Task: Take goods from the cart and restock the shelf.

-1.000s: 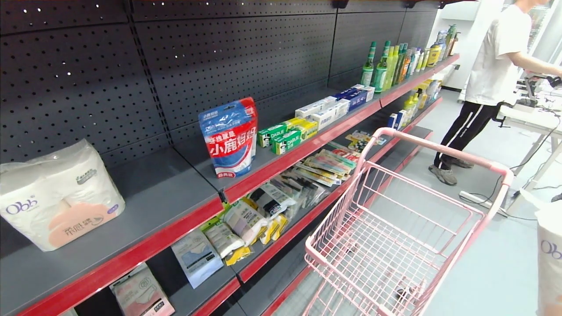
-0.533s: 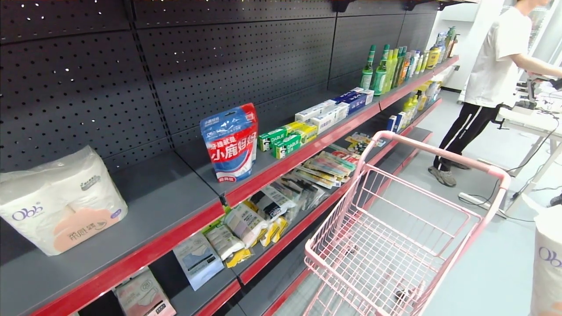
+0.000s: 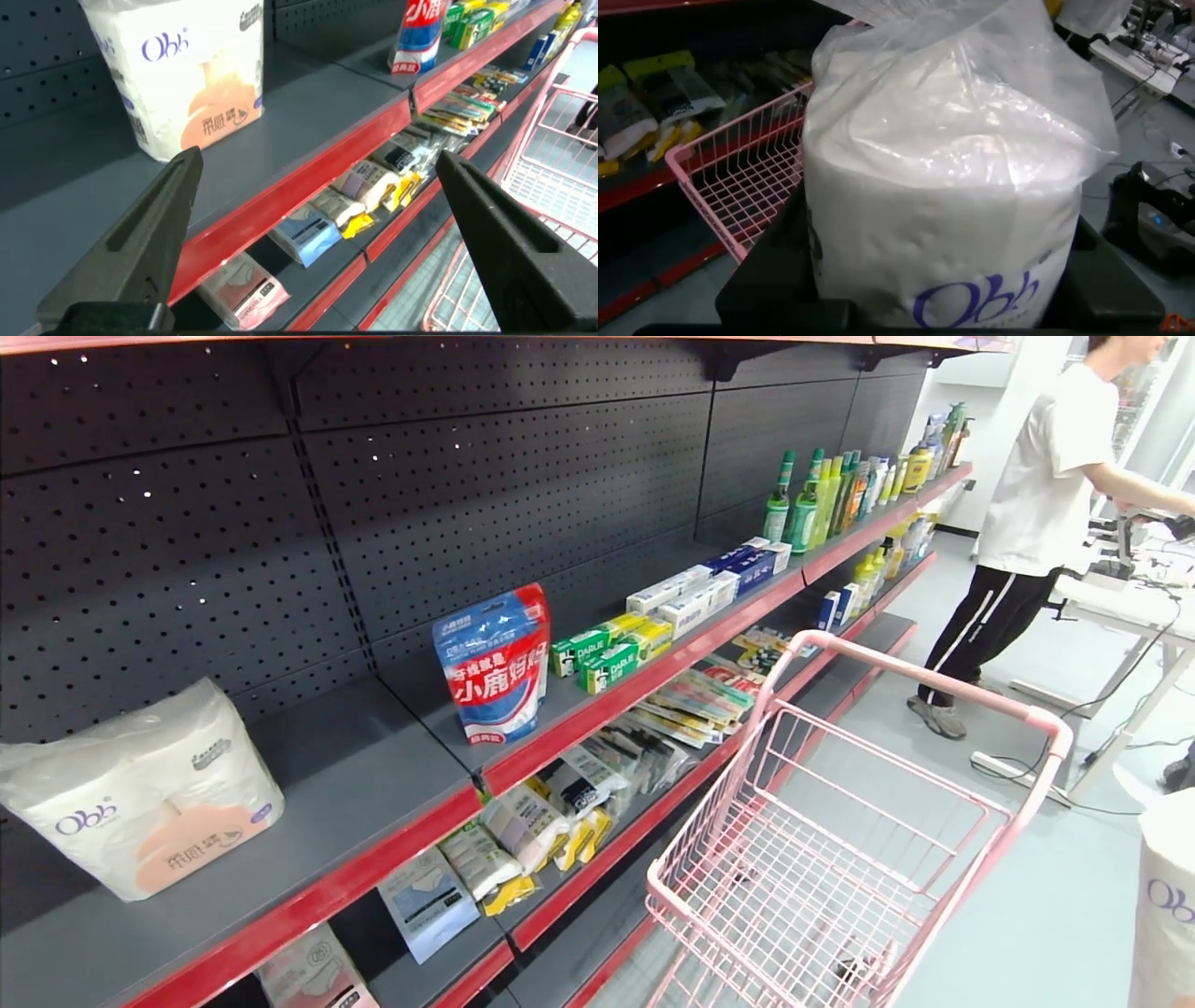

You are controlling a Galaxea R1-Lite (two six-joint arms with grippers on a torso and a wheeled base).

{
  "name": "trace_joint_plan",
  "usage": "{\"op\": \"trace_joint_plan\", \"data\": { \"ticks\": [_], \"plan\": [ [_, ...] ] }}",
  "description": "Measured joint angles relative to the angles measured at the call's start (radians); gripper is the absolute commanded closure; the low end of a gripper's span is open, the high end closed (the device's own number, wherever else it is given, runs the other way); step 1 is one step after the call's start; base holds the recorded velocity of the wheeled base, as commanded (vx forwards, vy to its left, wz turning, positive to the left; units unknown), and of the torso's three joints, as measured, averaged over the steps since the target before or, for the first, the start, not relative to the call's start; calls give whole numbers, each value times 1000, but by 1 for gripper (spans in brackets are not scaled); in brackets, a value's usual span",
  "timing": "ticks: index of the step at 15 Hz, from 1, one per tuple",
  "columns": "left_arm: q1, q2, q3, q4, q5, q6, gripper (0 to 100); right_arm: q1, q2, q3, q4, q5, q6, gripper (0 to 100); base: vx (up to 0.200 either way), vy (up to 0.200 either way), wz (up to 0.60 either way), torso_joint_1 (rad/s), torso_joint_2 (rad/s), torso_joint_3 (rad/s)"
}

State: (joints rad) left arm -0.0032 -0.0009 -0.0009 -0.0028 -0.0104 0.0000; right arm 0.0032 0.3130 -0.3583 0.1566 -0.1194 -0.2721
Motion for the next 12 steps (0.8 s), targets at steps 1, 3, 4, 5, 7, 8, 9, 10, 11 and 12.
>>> {"op": "trace_joint_plan", "data": {
  "ticks": [1, 3, 4, 5, 7, 8, 9, 10, 11, 12],
  "plan": [
    [0, 0, 0, 0, 0, 0, 0, 0, 2, -3, 0, 0, 0, 100, 0, 0, 0, 163, -344, -193],
    [0, 0, 0, 0, 0, 0, 0, 0, 4, -4, -1, 0, -2, 100, 0, 0, 0, 137, -273, -154],
    [0, 0, 1, 0, 0, 0, 0, 0, 5, -4, -1, 0, -6, 100, 0, 0, 0, 124, -251, -134],
    [0, 0, 1, 0, 0, 0, 0, 0, 5, -5, -1, 0, -8, 100, 0, 0, 0, 100, -217, -110],
    [0, 0, 1, 0, 1, 0, 0, 0, 7, -5, 1, 0, -10, 100, 0, 0, 0, 93, -210, -112],
    [0, 0, 1, 0, 1, 0, 0, 1, 8, -3, 1, 0, -11, 100, 0, 0, 0, 90, -178, -90],
    [0, 0, 1, 0, 1, 0, 0, 1, 9, -1, 1, 0, -12, 100, 0, 0, 0, 95, -188, -100],
    [0, 0, 1, 0, 1, 0, 0, 1, 9, 0, 1, 0, -12, 100, 0, 0, 0, 80, -173, -90],
    [0, 0, 1, 0, 1, -1, 0, 1, 9, 1, 1, 1, -12, 100, 0, 0, 0, 80, -163, -80],
    [0, 0, 0, 0, 0, -1, 0, 1, 10, 2, 0, 2, -13, 100, 0, 0, 0, 36, -110, -51]
  ]
}}
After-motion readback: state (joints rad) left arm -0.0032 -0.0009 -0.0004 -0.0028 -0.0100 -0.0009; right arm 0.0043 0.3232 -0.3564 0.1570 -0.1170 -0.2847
